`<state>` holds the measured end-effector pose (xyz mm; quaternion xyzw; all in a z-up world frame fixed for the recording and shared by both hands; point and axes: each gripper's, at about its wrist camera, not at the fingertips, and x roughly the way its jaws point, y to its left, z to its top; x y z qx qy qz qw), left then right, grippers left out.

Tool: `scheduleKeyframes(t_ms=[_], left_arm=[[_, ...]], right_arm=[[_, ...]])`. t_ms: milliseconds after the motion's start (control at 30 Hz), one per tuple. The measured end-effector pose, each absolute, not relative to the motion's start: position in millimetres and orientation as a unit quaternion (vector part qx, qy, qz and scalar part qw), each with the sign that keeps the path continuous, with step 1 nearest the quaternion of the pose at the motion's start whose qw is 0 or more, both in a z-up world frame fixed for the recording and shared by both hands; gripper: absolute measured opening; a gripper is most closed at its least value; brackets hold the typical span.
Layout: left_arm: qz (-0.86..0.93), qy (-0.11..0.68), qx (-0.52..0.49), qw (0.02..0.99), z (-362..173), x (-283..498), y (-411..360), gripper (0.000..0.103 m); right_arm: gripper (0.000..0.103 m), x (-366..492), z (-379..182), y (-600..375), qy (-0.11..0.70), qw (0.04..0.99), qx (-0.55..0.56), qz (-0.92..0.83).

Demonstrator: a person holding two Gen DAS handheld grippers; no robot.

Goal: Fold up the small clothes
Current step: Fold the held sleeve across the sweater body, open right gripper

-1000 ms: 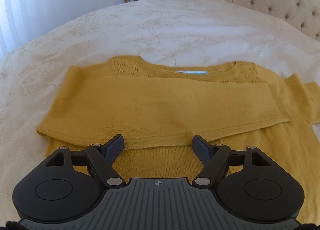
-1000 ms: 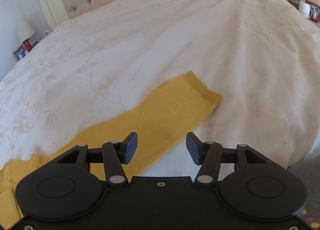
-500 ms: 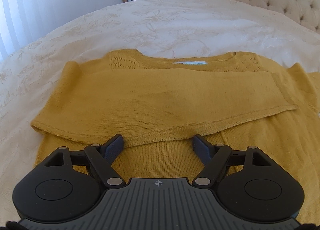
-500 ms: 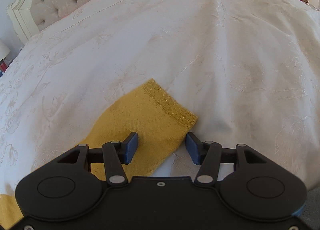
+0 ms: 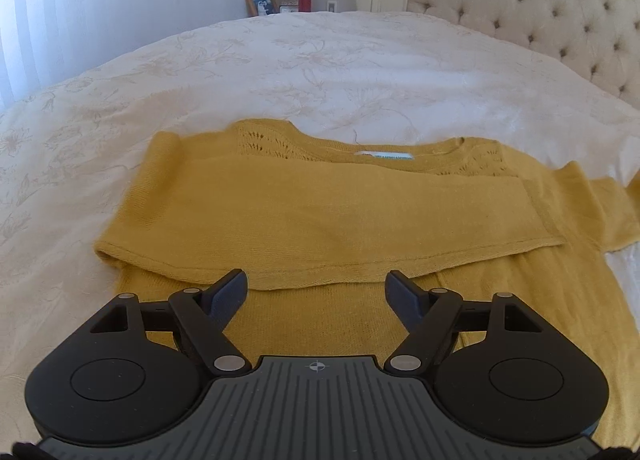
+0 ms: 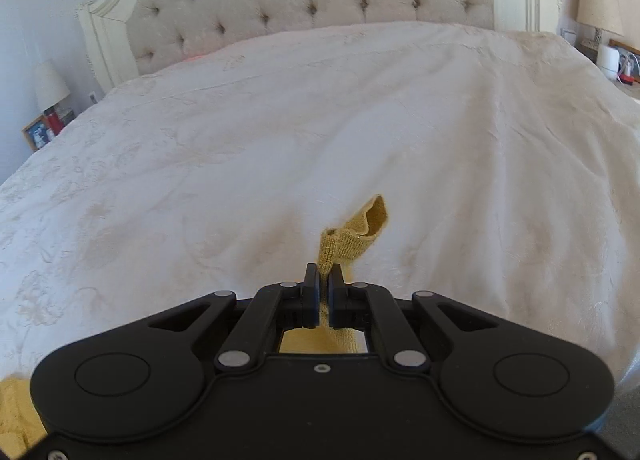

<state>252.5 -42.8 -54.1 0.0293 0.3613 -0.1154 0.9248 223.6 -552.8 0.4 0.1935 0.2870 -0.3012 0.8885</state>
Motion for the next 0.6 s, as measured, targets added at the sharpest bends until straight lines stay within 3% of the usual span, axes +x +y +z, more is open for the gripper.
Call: scheduleKeyframes(t_ms=[300,600], left_arm=[[-0.115,0.363,0.015,0.925,-35,234,9,0.075],[-0.092,0.369,0.0,0.925,-32,223,59,0.075]], right_arm=[[0.009,256,72,-402,0.28,0.937,0.151,-0.146],[0.008,299,53,-246,0.302,0.943,0.14,0.002]])
